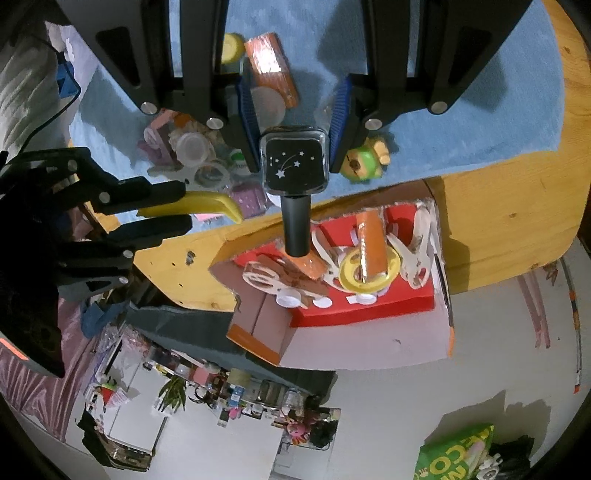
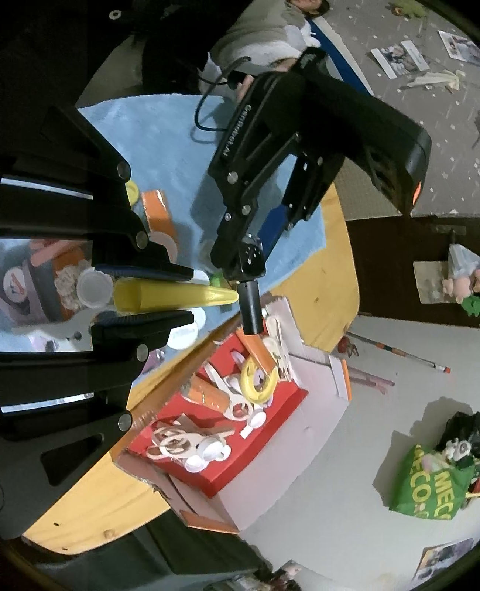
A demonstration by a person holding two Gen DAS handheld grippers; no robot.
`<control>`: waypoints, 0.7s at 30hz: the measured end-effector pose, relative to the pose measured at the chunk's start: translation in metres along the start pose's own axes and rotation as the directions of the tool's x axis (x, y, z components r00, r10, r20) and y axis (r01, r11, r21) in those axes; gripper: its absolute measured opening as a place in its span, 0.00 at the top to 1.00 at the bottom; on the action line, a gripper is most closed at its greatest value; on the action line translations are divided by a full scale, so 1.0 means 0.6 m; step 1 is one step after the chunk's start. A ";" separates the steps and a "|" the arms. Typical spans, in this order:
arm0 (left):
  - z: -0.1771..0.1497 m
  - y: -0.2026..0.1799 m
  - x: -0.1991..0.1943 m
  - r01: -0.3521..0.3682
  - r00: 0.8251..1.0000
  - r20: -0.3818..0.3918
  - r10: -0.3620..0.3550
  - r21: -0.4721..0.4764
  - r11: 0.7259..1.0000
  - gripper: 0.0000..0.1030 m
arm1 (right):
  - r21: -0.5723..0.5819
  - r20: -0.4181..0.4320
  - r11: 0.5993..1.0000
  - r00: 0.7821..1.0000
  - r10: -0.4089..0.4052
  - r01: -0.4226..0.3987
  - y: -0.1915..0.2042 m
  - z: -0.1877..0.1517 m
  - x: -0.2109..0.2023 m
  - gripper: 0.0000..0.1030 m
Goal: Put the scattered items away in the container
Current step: 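Carry the nail polish bottle and yellow strip with both tools toward the box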
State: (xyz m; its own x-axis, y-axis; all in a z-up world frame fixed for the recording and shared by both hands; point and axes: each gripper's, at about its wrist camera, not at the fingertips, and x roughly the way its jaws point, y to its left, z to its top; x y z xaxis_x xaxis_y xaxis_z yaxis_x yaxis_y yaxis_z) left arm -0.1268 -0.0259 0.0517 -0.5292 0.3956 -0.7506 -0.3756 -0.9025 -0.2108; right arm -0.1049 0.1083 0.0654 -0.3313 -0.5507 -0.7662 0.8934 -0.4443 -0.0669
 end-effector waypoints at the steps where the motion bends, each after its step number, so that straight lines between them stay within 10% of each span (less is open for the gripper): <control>1: 0.005 0.000 0.001 -0.008 1.000 0.002 0.008 -0.002 1.000 0.64 | 0.005 0.002 1.000 1.000 -0.006 0.006 -0.005 0.003 0.001 0.85; 21: 0.099 0.038 0.065 -0.115 0.993 -0.009 0.115 -0.053 0.992 0.64 | 0.151 -0.009 0.988 1.000 -0.030 0.031 -0.156 0.051 0.061 0.85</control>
State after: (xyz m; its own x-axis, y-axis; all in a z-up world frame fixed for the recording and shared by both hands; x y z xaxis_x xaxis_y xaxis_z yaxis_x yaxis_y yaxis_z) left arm -0.2011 -0.0209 0.0545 -0.5623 0.2876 -0.7753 -0.2712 -0.9499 -0.1557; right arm -0.2096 0.1081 0.0628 -0.3548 -0.5307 -0.7697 0.8266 -0.5627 0.0069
